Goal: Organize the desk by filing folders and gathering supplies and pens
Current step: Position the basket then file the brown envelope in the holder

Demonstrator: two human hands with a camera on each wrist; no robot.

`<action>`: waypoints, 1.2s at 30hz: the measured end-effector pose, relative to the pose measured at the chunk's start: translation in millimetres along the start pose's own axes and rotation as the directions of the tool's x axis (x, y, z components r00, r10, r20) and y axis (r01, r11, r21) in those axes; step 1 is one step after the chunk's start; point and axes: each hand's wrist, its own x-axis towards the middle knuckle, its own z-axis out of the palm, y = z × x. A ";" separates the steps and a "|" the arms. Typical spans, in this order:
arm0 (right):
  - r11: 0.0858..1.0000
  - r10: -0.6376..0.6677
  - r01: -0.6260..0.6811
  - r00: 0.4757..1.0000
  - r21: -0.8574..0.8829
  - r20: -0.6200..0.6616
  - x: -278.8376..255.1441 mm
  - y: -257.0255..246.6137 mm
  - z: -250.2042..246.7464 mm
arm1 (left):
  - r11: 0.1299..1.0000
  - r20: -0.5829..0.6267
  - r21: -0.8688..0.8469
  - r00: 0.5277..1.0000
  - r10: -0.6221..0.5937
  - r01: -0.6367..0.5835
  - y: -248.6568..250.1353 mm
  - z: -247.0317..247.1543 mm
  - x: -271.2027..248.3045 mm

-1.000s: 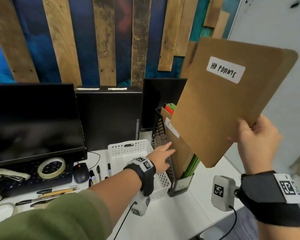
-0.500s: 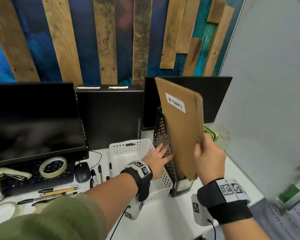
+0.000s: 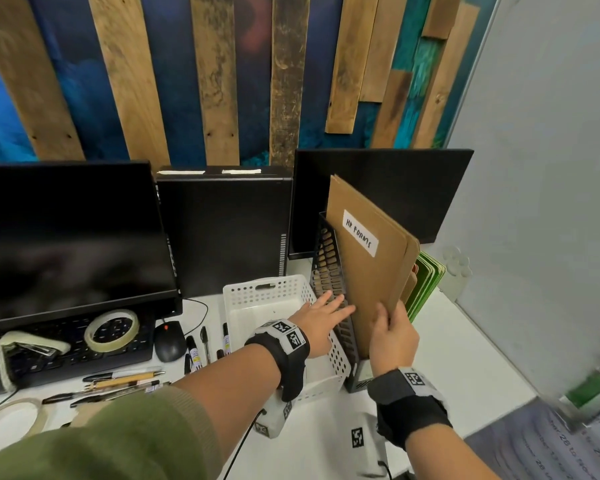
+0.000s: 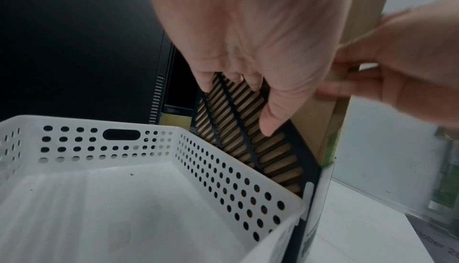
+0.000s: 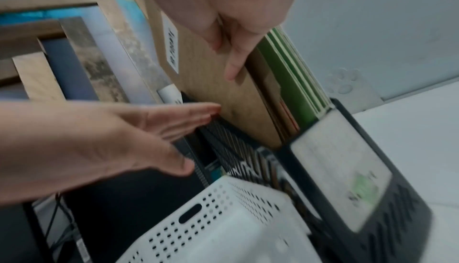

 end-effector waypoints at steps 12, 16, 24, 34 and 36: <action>0.802 0.337 -0.075 0.875 -0.593 0.346 7.3 2.6 -4.5 | 0.997 0.012 -0.064 0.999 -0.046 0.047 4.0 -0.1 -2.2; 0.873 0.224 -0.052 0.926 -0.484 0.305 -1.5 -3.7 -6.6 | 0.994 0.015 -0.099 0.998 -0.053 0.055 7.0 -0.6 -5.4; 0.922 -0.259 0.277 0.961 -0.269 0.100 11.7 -44.6 -21.4 | 0.993 -0.087 -0.116 0.996 -0.021 0.011 12.8 1.4 -15.8; 0.871 -0.370 0.455 0.855 -0.185 0.363 -9.6 -72.7 -14.2 | 0.964 -0.336 -0.147 0.906 -0.258 0.220 0.9 -1.0 -51.6; 0.870 -0.328 0.462 0.804 -0.174 0.496 -18.2 -67.6 -2.7 | 0.943 -0.352 -0.157 0.875 -0.332 0.294 -8.4 5.2 -63.1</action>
